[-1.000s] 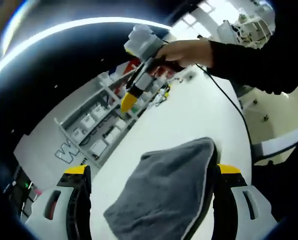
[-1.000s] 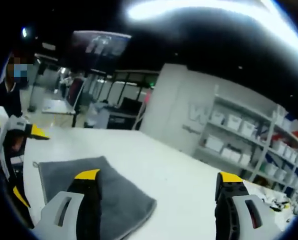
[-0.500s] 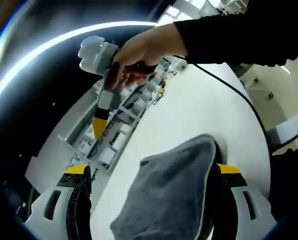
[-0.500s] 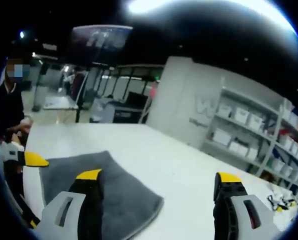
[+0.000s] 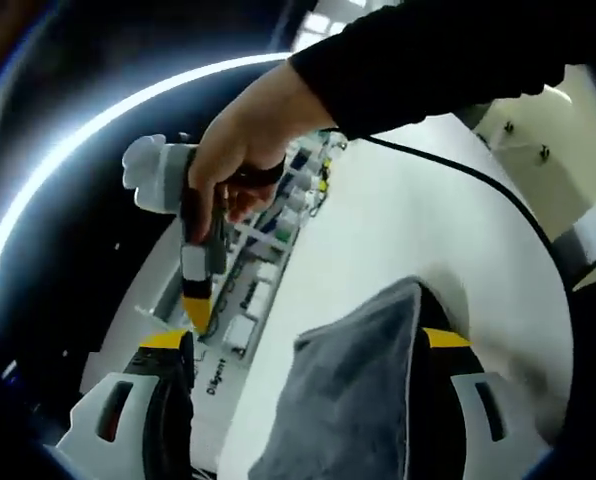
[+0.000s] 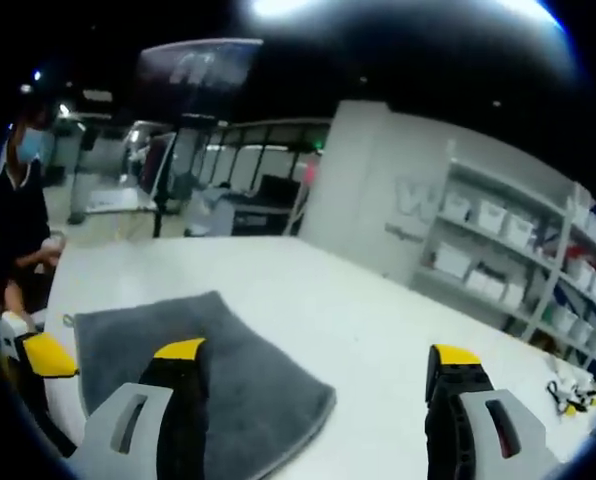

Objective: Open the folded towel by lifting each exposed corner and separating the folded layers until the towel lies flat within the target outline without major curled edges

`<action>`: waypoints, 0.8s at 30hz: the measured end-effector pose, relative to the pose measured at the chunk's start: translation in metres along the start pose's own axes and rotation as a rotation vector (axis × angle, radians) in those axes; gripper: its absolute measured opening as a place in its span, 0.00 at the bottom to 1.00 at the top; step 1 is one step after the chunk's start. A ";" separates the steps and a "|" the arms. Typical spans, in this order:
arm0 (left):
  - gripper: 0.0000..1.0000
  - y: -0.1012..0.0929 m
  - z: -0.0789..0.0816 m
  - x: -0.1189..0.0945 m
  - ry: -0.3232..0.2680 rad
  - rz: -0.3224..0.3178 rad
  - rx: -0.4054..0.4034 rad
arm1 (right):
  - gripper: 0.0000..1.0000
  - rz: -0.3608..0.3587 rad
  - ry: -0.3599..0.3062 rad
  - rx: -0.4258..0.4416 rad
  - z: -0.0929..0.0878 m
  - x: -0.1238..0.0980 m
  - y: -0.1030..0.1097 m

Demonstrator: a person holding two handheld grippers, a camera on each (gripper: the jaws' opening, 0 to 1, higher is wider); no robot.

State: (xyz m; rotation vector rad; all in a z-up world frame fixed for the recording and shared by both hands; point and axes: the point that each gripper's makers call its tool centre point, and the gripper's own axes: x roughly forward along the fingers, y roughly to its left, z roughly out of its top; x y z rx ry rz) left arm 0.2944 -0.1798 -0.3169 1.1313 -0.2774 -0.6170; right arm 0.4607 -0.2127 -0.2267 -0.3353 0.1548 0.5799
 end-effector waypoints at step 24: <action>0.35 -0.022 -0.011 0.020 0.036 -0.086 -0.075 | 0.21 0.278 0.115 0.201 -0.069 0.078 0.019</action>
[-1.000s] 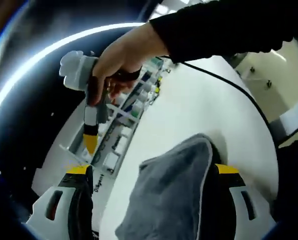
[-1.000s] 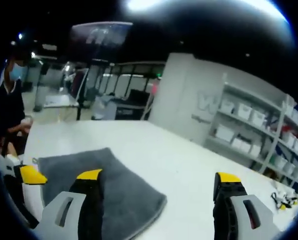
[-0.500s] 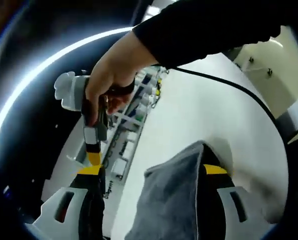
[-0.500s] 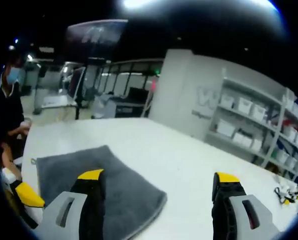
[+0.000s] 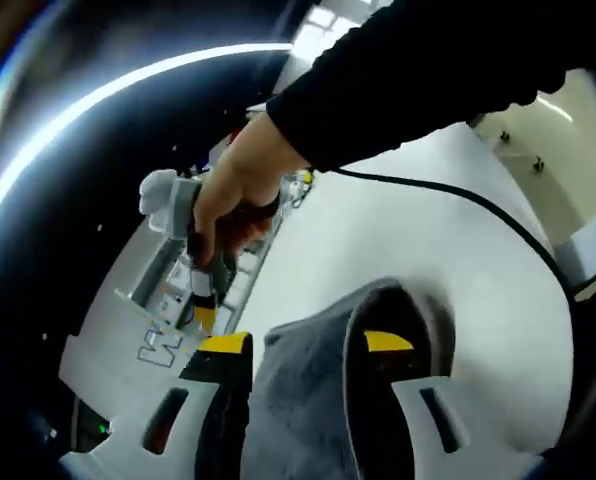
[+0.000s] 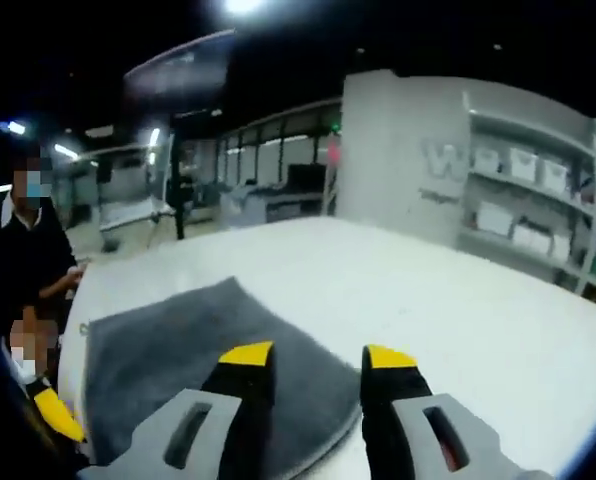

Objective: Open the folded towel by lifting each exposed corner and separating the folded layers until the towel lies flat within the target outline without major curled edges

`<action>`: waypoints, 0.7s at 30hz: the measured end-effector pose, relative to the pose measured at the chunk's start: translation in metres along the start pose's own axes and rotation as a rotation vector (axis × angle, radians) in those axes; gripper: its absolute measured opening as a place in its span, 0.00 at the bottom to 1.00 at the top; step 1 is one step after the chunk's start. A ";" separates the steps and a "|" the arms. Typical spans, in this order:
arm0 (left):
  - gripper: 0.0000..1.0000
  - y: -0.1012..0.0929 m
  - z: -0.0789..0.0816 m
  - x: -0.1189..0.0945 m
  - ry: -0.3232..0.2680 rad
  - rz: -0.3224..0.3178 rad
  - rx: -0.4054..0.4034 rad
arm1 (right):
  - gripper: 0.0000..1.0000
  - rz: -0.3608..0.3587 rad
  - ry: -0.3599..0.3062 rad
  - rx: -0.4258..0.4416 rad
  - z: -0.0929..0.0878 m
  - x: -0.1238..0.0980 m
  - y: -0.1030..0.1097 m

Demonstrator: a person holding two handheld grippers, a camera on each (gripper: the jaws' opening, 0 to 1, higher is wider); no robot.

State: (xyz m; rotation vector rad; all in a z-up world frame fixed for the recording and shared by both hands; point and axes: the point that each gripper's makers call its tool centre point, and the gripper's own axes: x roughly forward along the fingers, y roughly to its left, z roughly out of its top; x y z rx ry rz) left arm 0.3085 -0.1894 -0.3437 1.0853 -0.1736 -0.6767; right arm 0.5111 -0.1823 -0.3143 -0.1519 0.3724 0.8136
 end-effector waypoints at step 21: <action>0.05 -0.009 0.000 0.001 -0.014 -0.057 -0.044 | 0.12 -0.144 0.213 -0.024 -0.069 0.049 -0.046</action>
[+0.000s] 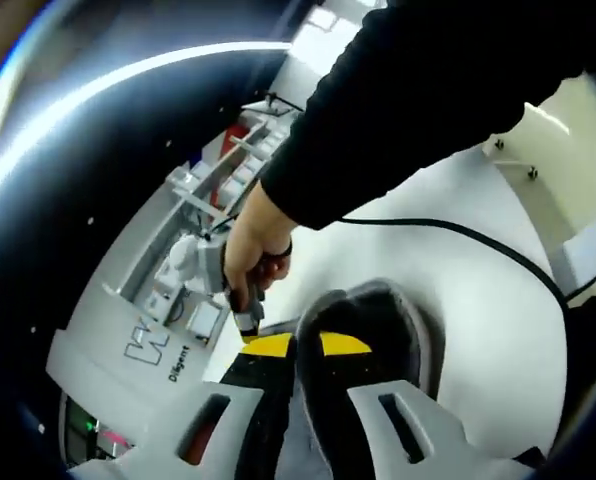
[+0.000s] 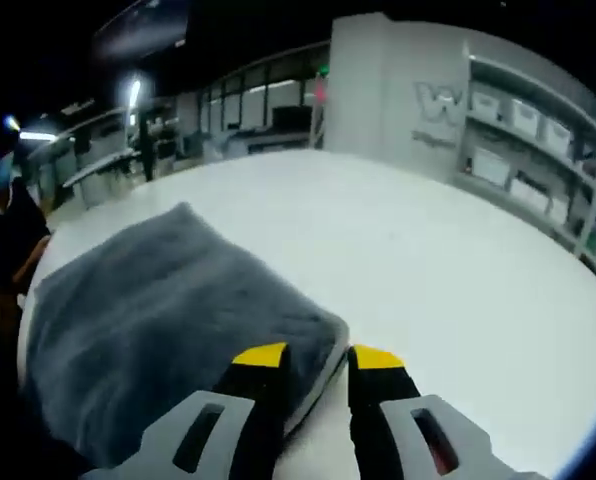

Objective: Open the folded towel by lifting each exposed corner and separating the folded layers until the towel lies flat within the target outline without major curled edges

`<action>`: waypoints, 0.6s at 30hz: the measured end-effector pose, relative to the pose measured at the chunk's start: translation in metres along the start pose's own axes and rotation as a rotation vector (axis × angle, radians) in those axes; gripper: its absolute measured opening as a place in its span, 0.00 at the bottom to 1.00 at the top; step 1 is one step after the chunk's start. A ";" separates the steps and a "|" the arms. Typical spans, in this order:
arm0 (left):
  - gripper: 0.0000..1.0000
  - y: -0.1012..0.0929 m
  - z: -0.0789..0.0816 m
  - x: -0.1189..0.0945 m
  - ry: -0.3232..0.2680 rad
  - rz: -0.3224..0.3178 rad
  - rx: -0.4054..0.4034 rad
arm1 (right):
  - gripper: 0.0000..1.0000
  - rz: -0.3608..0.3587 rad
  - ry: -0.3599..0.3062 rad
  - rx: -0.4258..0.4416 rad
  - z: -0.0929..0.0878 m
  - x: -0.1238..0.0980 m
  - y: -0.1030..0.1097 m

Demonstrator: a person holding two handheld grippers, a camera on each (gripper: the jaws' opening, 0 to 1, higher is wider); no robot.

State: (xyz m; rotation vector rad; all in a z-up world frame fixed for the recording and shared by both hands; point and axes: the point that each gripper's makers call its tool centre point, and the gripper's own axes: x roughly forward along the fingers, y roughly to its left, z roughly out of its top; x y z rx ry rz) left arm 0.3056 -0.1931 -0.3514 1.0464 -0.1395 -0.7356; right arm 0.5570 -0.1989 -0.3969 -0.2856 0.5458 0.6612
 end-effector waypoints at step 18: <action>0.01 0.008 0.005 -0.007 -0.044 -0.013 -0.062 | 0.00 -0.037 -0.016 -0.003 0.021 -0.003 -0.009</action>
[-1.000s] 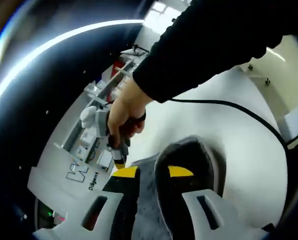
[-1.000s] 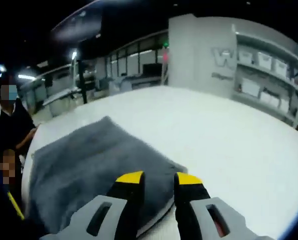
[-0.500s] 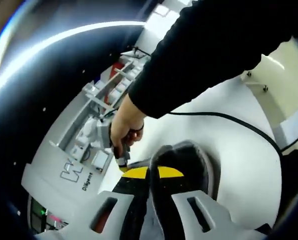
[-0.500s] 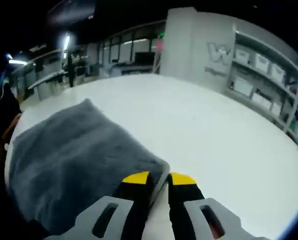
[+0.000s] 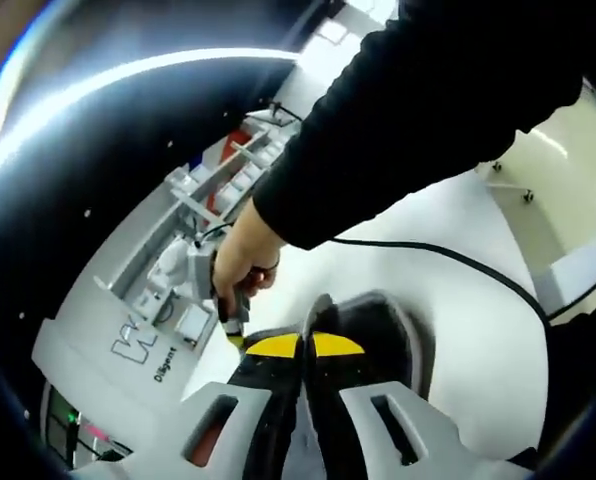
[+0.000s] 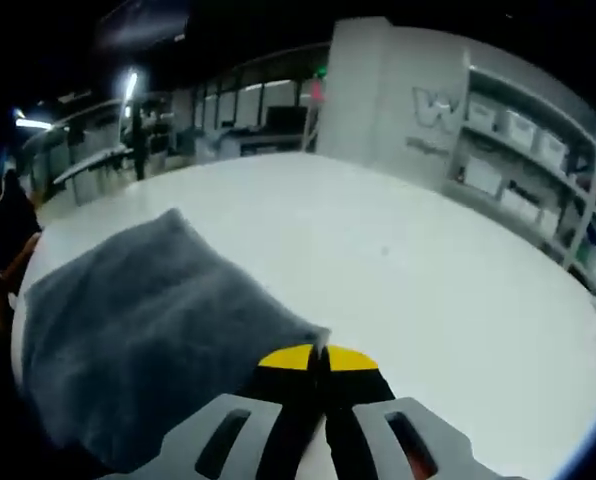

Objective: Open the folded towel by lifting each exposed corner and separating the folded layers until the towel lies flat within the target outline without major curled edges

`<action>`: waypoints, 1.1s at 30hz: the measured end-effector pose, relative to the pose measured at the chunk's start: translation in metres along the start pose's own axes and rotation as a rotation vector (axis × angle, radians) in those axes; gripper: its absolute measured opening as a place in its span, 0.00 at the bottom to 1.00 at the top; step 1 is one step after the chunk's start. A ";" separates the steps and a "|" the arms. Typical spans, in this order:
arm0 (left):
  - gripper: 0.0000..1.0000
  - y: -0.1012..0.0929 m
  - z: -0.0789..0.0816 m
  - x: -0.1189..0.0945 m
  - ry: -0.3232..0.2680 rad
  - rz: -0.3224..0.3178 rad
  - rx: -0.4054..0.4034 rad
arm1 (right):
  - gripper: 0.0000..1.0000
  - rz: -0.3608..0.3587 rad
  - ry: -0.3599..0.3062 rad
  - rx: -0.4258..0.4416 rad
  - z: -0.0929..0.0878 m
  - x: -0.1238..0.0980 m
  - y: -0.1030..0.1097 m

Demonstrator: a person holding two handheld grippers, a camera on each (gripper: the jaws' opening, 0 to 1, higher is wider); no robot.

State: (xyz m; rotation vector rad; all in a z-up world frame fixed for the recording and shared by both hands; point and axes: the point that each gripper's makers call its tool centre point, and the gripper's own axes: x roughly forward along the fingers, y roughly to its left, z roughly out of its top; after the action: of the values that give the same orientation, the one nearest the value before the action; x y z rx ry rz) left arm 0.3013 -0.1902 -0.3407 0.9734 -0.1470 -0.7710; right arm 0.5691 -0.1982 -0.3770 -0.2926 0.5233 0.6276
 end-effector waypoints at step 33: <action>0.01 0.103 -0.045 -0.082 -0.044 0.199 -0.199 | 0.00 -0.098 0.054 -0.084 0.108 -0.007 0.029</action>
State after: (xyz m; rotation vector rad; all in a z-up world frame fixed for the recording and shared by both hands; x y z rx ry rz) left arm 0.3155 -0.0728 -0.2672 0.7407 -0.1986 -0.6120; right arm 0.5866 -0.1348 -0.2863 -0.4133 0.5318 0.5490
